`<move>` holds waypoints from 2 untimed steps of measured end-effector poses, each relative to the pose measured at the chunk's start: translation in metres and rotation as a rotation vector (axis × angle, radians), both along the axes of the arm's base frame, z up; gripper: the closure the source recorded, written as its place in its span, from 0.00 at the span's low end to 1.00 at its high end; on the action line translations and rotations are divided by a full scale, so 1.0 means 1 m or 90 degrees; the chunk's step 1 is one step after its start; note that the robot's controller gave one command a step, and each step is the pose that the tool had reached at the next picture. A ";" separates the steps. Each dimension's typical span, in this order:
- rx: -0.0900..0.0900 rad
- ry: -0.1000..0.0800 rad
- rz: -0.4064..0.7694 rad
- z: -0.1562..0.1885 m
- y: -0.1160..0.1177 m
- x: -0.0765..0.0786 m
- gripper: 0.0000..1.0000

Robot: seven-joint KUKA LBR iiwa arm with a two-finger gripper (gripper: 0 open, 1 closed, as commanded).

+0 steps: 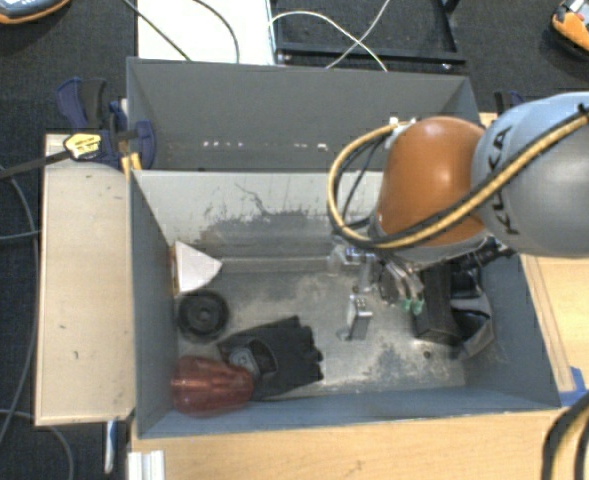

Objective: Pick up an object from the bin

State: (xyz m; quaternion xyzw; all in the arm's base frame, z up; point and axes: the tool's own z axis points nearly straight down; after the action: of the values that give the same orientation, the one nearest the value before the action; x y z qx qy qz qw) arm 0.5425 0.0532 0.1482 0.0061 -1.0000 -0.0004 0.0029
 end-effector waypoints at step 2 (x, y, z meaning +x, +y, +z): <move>0.001 -0.008 0.133 -0.043 0.022 -0.016 0.00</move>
Offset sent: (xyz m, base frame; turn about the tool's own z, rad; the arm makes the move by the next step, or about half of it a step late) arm -0.0322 0.0372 -0.0782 -0.3486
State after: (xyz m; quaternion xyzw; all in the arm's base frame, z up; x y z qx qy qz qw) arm 0.5260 0.0752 0.1052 0.1104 -0.9939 -0.0005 -0.0034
